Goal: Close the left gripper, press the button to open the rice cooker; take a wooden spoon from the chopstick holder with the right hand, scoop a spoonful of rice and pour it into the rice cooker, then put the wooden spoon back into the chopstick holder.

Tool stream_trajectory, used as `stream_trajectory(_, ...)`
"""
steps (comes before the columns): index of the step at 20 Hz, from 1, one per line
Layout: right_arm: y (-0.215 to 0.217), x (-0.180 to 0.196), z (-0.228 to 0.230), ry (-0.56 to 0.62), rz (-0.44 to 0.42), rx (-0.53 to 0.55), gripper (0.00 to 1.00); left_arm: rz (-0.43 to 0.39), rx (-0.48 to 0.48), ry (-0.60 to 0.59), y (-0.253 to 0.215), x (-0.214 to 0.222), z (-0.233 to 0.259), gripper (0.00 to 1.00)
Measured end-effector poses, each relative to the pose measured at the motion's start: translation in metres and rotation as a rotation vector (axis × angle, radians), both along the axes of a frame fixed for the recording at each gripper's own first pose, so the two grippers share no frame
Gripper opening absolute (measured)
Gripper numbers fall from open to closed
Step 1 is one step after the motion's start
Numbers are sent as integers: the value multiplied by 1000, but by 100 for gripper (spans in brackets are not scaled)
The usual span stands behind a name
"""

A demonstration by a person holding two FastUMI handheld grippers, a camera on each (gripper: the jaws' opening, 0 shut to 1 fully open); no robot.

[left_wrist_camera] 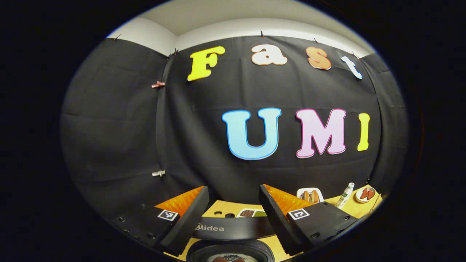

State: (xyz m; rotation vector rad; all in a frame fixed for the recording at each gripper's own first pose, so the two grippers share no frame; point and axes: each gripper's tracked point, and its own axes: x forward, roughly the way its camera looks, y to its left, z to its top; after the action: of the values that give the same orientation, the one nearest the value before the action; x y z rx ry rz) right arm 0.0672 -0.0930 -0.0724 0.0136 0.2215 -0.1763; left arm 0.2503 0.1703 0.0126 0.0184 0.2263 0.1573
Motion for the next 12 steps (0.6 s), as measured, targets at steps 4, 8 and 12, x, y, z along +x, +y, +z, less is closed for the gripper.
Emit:
stream_trajectory(4, -1, 0, 4, -10, 0, 0, 79, -2, -14, 0, -4, -12, 0, 97)
stream_trajectory(8, 3, 0, 4, -14, 6, -2, 79, 18, 39, 14, -7, -38, -12, 98)
stream_trajectory(12, 9, -3, 3, -12, 20, -3, 79, 48, 37, 26, -16, -78, -32, 98)
